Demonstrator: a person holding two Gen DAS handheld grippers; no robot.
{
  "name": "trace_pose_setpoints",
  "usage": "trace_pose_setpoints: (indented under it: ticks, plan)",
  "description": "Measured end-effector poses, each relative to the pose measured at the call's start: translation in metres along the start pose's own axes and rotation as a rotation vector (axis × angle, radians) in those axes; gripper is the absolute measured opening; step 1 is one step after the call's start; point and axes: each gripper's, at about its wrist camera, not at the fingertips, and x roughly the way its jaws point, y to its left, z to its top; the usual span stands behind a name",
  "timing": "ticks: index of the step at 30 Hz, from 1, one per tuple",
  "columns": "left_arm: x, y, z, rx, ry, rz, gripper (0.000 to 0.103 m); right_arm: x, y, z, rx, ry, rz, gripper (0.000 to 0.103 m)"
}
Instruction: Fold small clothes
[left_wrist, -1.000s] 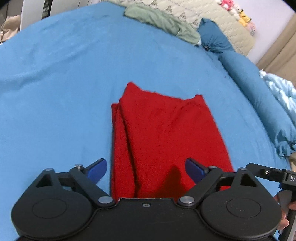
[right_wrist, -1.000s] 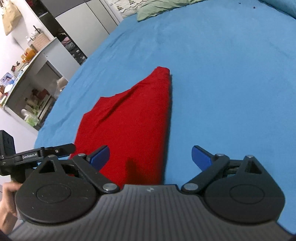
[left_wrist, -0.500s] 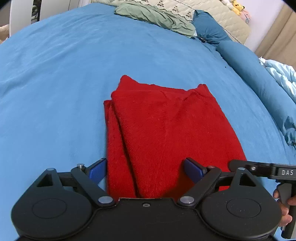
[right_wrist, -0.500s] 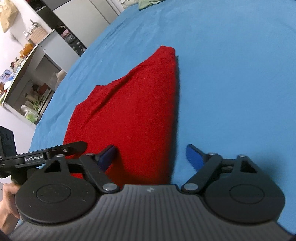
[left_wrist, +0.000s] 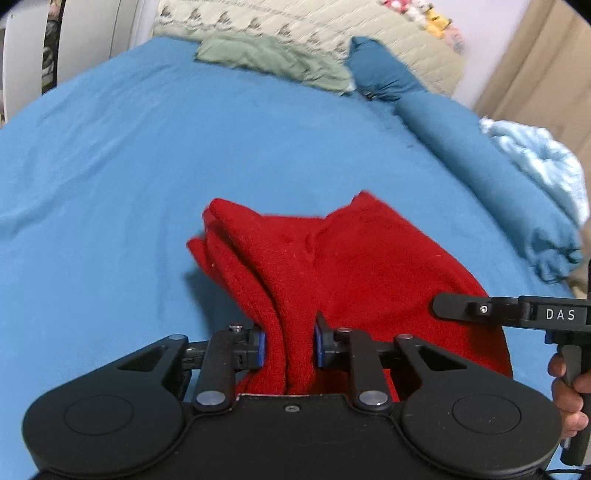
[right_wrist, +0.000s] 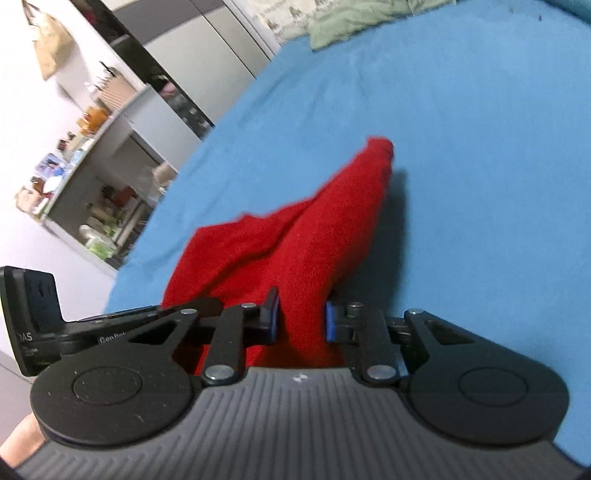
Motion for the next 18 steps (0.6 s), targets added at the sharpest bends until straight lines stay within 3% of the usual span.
trace_pose_setpoints:
  ticks: [4, 9, 15, 18]
  plan:
    - [-0.052, -0.045, -0.025, 0.026, -0.049, -0.068, 0.025, -0.077, -0.001, -0.021, -0.005, -0.037, 0.019, 0.038]
    - [-0.072, -0.1, -0.084, 0.086, -0.063, -0.106, 0.025, -0.148, -0.018, -0.087, -0.009, -0.061, -0.044, 0.039]
    - [-0.029, -0.131, -0.165, 0.136, 0.035, -0.063, 0.026, -0.149, -0.07, -0.172, 0.055, -0.02, -0.176, 0.039]
    - [-0.026, -0.137, -0.182, 0.201, 0.002, -0.009, 0.027, -0.146, -0.085, -0.191, 0.067, -0.048, -0.163, 0.041]
